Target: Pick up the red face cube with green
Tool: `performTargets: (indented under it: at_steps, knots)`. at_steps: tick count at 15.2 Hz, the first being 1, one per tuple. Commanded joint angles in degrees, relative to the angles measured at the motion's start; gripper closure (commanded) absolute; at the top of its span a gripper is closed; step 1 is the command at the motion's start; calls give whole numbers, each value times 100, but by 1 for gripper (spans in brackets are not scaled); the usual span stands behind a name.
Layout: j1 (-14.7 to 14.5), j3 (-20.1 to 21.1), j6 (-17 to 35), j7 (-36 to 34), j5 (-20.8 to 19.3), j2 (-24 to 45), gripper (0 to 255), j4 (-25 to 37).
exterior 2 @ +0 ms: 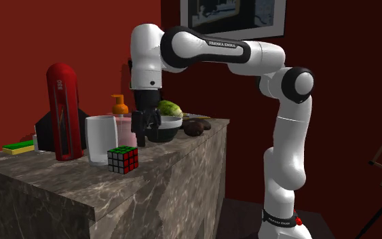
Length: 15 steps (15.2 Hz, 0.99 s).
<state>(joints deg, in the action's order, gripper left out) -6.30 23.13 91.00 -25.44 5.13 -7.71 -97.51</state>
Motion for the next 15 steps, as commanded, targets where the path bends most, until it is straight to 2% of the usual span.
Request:
performTargets:
  at_steps: [1,6,13,15]
  knots:
    - [-96,198,-70,-328,-210,430,0,477]
    - [-539,564,-500,-1078,-920,1676,0,2000]
    - [-469,522,118,-1019,-815,1470,0,1201]
    - [-464,520,167,-1016,-809,1457,0,1140]
